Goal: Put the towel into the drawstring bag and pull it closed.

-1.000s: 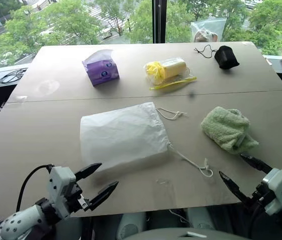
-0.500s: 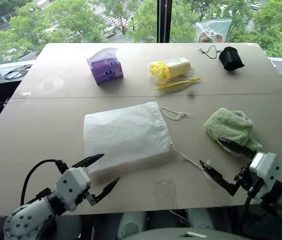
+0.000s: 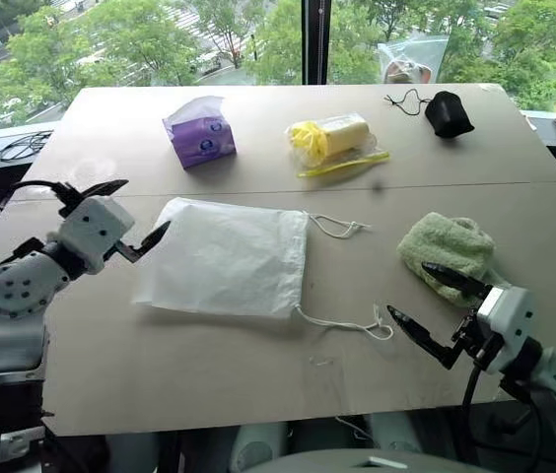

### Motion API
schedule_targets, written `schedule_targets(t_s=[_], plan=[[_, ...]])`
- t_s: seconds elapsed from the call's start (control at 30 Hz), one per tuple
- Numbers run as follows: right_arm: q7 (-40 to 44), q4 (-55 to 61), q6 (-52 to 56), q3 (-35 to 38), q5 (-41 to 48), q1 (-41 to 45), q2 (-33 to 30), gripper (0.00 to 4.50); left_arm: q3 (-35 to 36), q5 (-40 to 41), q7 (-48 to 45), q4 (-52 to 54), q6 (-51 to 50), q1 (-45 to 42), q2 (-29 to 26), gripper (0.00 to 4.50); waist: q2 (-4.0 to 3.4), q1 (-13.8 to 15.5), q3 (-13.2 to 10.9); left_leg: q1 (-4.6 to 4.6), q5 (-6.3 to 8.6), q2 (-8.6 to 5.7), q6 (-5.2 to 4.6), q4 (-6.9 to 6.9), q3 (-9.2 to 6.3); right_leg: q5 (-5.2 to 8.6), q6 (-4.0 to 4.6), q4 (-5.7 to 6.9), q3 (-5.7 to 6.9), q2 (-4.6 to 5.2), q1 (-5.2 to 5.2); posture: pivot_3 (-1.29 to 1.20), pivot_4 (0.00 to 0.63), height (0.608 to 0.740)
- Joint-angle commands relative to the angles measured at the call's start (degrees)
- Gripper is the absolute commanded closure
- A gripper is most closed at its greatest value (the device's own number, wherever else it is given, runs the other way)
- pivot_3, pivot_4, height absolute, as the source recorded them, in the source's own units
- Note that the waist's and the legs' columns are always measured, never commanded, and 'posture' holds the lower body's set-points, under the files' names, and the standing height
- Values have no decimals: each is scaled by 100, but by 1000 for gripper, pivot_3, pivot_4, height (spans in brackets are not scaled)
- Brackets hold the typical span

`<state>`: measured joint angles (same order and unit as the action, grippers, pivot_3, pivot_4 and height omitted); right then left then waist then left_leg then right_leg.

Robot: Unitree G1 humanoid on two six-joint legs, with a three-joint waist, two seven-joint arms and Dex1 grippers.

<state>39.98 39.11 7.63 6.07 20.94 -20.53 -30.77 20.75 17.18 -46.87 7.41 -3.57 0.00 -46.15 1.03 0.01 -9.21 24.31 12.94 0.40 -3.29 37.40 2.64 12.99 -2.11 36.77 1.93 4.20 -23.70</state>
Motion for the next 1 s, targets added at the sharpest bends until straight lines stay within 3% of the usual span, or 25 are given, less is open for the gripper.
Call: schedule_targets(t_s=[0.03, 0.17, 0.3, 0.53, 0.7, 0.8, 0.87, 0.97, 1.0], plan=[[-46, 67, -156, -134, -68, 52, 68, 0, -111, 2044, -286, 1506, -2023, 772, 112, 19, 2, -40, -1, -1, 4, 0, 9, 0, 1, 3, -4, -1, -4, 0, 1, 0, 150, 740], [-118, 124, -98, -268, -122, 73, 97, 0, -403, 2687, 1113, 2393, -3799, 383, 202, 19, 7, 92, -4, -1, 21, 1, 0, 0, -30, 12, -9, 8, 24, -5, 3, 0, 150, 740], [-145, 265, 129, -245, -139, 172, -73, 0, -957, 3441, 2451, 2612, -5811, -1040, 373, 19, -6, 144, -12, -49, 22, 1, -5, 9, -47, 38, -9, 12, 37, -15, 51, 0, 150, 740], [-122, 545, 534, -56, 207, 305, -311, 0, -2285, 2665, 4047, 2406, -7650, -2706, 1233, 19, 0, 90, -11, -70, 21, -1, -6, 45, -48, 25, -25, 22, 33, -45, 96, 0, 150, 740], [-170, 788, 639, 65, 275, 285, -439, 0, -3596, 1622, 4353, 1908, -7542, -3118, 1369, 19, 0, 85, -11, -65, 22, -2, -4, 40, -52, 12, -10, 22, 27, -59, 92, 0, 150, 740], [-323, 866, 659, 71, 207, 273, -383, 0, -4185, 1187, 4070, 1595, -7028, -3127, 1339, 631, 1, 92, -10, -61, 23, -1, -4, 37, -52, 15, -3, 20, 24, -56, 86, 0, 150, 740], [-391, 902, 671, 35, 175, 254, -353, 0, -4287, 1027, 3763, 1467, -6604, -3076, 1295, 1392, -2, 97, -8, -62, 23, -1, -4, 37, -52, 23, 12, 18, 24, -31, 87, 0, 150, 740], [-502, 933, 690, -57, 113, 260, -284, 0, -4714, 492, 2490, 1011, -5131, -3003, 578, 2949, -6, 87, -7, -63, 23, -1, -3, 37, -52, 24, 15, 18, 30, -21, 87, 0, 150, 740], [-531, 928, 694, -96, 91, 277, -262, 0, -4839, 247, 1941, 698, -4428, -2999, 291, 3236, -9, 77, -5, -66, 23, -1, -2, 37, -50, 23, 16, 18, 30, -19, 86, 0, 150, 740]])
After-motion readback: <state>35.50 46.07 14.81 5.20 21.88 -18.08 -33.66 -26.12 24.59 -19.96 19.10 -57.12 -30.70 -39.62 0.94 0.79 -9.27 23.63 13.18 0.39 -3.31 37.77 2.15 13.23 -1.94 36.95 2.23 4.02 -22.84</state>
